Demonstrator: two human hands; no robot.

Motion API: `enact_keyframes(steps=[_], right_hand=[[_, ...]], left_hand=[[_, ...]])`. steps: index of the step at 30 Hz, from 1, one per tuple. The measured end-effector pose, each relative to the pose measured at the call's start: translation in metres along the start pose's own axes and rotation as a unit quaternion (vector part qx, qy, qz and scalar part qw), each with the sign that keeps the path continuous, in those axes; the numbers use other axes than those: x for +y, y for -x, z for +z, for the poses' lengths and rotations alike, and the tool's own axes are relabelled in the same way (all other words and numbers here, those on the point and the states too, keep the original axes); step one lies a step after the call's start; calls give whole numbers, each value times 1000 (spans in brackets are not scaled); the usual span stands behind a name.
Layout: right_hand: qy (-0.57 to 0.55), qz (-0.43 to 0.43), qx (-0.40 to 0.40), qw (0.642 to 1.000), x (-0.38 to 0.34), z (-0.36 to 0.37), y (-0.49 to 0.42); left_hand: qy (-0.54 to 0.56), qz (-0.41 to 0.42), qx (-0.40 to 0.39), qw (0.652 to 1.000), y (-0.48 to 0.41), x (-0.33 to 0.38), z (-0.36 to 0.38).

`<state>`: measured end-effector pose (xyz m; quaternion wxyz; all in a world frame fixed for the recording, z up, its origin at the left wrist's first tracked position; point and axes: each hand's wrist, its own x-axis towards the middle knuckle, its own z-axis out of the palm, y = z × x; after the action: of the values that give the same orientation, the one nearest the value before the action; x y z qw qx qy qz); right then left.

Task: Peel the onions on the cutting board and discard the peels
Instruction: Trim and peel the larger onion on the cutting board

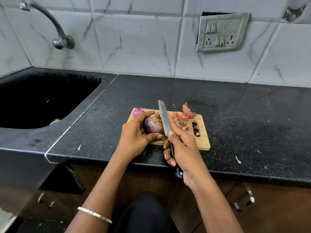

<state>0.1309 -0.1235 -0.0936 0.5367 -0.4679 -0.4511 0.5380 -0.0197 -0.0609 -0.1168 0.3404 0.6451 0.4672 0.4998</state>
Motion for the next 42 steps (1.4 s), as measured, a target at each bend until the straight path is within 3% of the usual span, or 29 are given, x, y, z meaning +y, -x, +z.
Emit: enact_keyframes(steps=[12,31,42], right_hand=[[25,4,-7,1000,2,-4,11],[44,-11,80,996,2,25,-6],[41,-6,86,995,3,26,-2]], left_hand=[[-29,-15,11,999,-2,-1,-1],[-99,3,32,995,-3,-5,-3],[-95,-2,34,995,-4,-7,-2]])
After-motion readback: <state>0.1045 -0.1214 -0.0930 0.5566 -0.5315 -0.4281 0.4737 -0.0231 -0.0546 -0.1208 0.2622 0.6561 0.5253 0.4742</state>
